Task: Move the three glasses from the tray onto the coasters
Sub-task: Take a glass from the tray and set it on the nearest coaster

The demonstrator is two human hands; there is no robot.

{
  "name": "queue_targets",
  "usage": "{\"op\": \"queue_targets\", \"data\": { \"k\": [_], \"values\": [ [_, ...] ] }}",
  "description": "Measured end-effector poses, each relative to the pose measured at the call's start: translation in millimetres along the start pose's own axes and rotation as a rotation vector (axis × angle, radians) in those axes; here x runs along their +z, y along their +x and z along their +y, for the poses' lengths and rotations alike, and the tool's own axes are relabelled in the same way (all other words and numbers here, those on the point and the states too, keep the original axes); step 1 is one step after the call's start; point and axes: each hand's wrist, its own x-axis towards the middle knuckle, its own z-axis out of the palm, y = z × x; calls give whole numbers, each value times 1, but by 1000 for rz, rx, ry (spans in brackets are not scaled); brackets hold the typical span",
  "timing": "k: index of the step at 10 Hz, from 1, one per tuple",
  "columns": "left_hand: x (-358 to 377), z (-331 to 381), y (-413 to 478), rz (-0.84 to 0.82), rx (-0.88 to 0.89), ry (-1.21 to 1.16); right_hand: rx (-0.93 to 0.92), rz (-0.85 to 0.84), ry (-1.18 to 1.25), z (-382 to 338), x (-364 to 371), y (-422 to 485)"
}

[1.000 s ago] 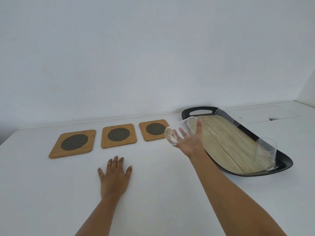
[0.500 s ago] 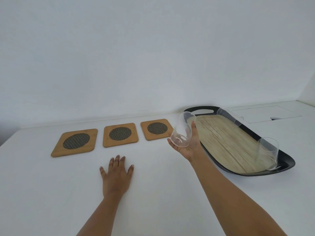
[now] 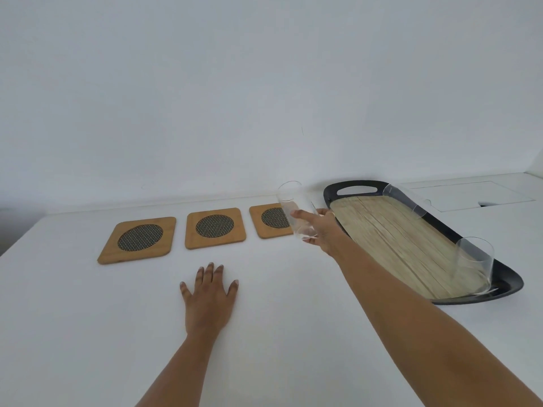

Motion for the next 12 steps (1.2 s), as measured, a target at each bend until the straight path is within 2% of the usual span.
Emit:
{"op": "queue_targets", "data": {
  "k": [3, 5, 8, 12],
  "values": [
    [-2, 0, 0, -3, 0, 12, -432, 139, -553, -36, 27, 33],
    [0, -1, 0, 2, 1, 17, -569, 95, -857, -43, 46, 53],
    [5, -3, 2, 16, 2, 31, -605, 21, -864, -33, 58, 79],
    [5, -3, 1, 20, 1, 46, -597, 27, -783, -21, 59, 95]
  ]
}}
